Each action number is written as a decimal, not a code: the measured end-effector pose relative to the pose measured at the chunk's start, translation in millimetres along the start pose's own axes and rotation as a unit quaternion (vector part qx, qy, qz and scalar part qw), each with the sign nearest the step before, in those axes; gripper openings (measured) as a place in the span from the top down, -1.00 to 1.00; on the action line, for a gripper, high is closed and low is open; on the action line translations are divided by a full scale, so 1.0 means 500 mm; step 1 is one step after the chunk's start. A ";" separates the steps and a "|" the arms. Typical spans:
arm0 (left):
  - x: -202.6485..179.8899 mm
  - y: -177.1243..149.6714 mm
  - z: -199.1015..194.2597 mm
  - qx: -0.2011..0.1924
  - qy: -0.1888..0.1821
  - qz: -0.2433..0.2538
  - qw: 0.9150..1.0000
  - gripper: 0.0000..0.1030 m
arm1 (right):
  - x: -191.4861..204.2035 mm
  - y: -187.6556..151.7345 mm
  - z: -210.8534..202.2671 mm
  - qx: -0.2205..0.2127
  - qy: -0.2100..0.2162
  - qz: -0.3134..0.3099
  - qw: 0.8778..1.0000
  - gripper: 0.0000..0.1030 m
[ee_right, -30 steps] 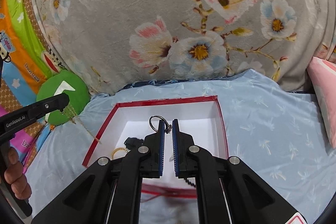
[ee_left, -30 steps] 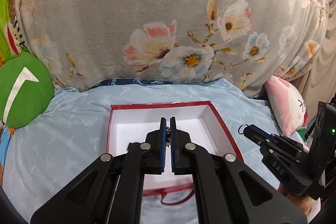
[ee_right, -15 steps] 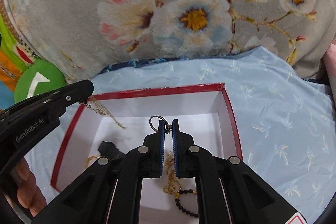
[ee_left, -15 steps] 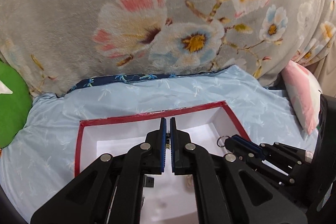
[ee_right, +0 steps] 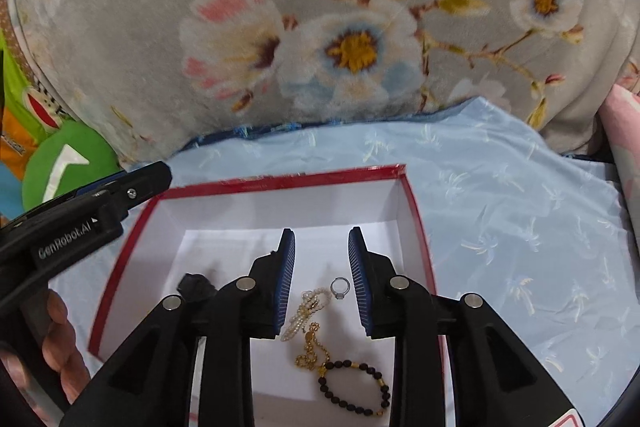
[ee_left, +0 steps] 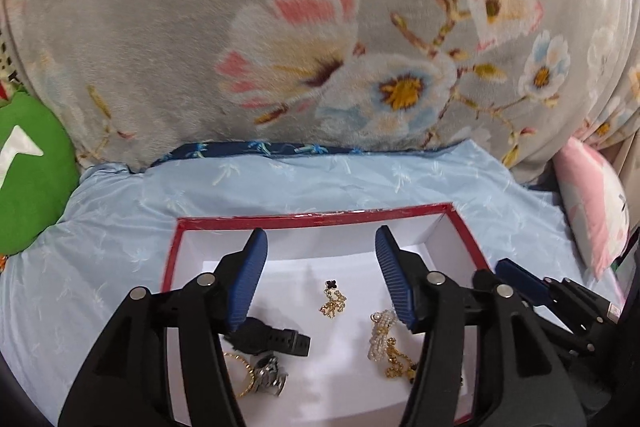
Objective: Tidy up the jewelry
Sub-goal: 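Withdraw both tools and close the right tool on the gold heart earring, then close the left tool on the last gold earring while the right tool holds its earring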
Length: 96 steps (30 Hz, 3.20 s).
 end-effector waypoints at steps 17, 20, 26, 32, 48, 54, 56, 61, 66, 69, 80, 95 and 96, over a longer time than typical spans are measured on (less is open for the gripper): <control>0.037 -0.248 -0.243 0.039 0.028 -0.006 0.999 -0.18 | -0.036 -0.214 -0.336 -0.047 -0.006 -0.003 0.999 0.27; 0.021 -0.311 -0.243 0.062 0.026 0.000 0.998 -0.18 | -0.041 -0.286 -0.328 -0.014 -0.006 -0.003 1.000 0.27; -0.010 -0.417 -0.219 0.113 0.005 -0.006 0.994 -0.18 | -0.027 -0.400 -0.270 0.059 0.003 -0.001 0.998 0.32; -0.024 -0.477 -0.199 0.140 0.009 -0.007 0.990 -0.18 | -0.010 -0.450 -0.214 0.090 0.007 -0.001 0.996 0.34; -0.017 -0.518 -0.158 0.173 0.015 -0.013 0.985 -0.18 | -0.003 -0.477 -0.101 0.141 0.002 0.007 0.990 0.91; -0.038 -0.507 -0.139 0.177 0.007 -0.004 0.984 -0.18 | -0.024 -0.477 -0.121 0.127 -0.001 0.020 0.992 0.94; -0.057 -0.498 -0.127 0.177 0.001 0.005 0.984 -0.18 | -0.041 -0.474 -0.138 0.119 -0.006 0.031 0.992 0.94; -0.139 -0.480 -0.073 0.183 -0.017 0.034 0.982 -0.18 | -0.089 -0.470 -0.188 0.105 -0.027 0.049 0.993 0.94; -0.205 -0.480 -0.016 0.196 -0.026 0.049 0.979 -0.18 | -0.127 -0.468 -0.219 0.095 -0.039 0.065 0.993 0.94; -0.231 -0.480 0.004 0.200 -0.025 0.056 0.978 -0.18 | -0.142 -0.473 -0.227 0.095 -0.043 0.070 0.992 0.94; -0.265 -0.491 0.034 0.199 0.000 0.071 0.977 -0.11 | -0.159 -0.484 -0.228 0.100 -0.041 0.079 0.991 0.94; -0.244 -0.494 0.018 0.204 -0.022 0.064 0.977 0.65 | -0.158 -0.483 -0.232 0.099 -0.037 0.078 0.991 0.94; -0.238 -0.495 0.015 0.205 -0.025 0.060 0.977 0.65 | -0.157 -0.483 -0.232 0.098 -0.036 0.078 0.991 0.94</control>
Point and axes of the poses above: each gripper's, at about its wrist camera, not at the fingertips, and z roughly the way its jaws point, x to its left, y to its top, the point moved 1 cm from there along z, roughly the way its jaws point, and after that the axes turned 5 degrees about x, right-handed, at the moved point
